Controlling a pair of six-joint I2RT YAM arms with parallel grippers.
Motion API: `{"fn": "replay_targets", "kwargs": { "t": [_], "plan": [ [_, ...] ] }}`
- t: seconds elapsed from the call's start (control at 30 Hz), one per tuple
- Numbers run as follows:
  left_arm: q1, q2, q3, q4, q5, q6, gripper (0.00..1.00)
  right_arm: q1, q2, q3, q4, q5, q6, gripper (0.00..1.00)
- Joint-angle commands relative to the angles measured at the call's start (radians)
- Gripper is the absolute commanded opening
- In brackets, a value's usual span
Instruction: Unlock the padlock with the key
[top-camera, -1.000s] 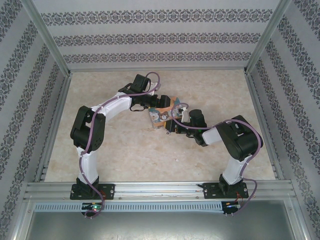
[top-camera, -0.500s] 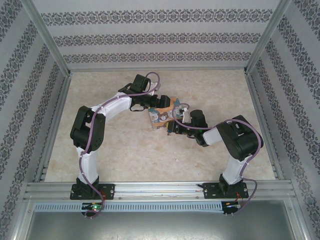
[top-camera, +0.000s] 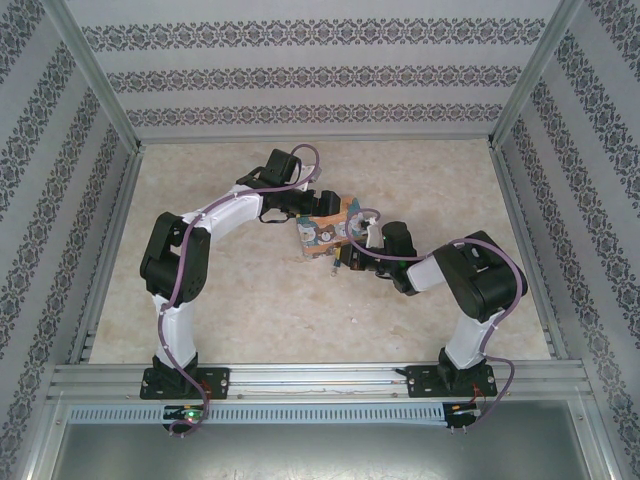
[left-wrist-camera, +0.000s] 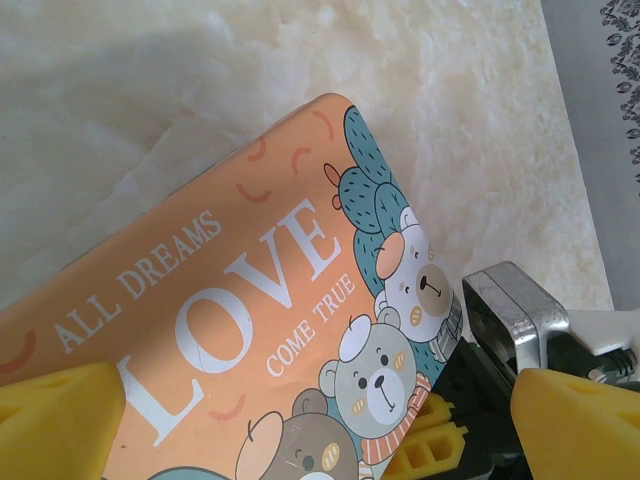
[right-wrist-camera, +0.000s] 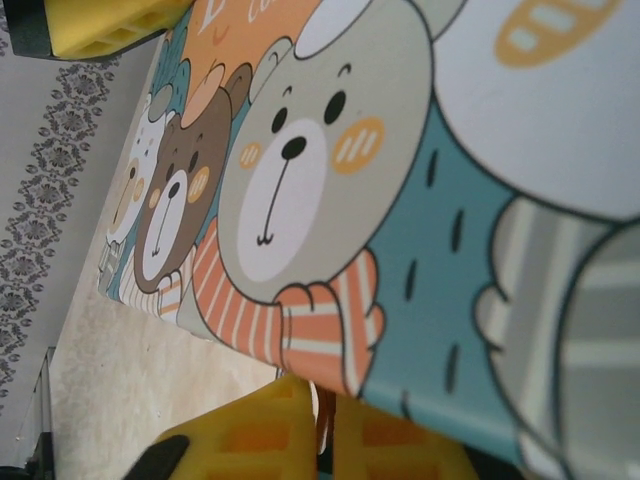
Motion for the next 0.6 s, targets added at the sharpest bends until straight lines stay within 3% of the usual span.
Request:
{"fn": "replay_targets", "kwargs": {
  "t": [0.0, 0.57],
  "plan": [
    [-0.012, 0.004, -0.044, -0.098, -0.017, -0.016, 0.99, -0.008, -0.019, -0.02, 0.02, 0.001, -0.017, 0.02],
    [-0.012, -0.055, -0.161, -0.072, -0.018, -0.037, 0.99, -0.031, -0.088, -0.086, 0.098, 0.09, 0.062, 0.0]
  ]
}}
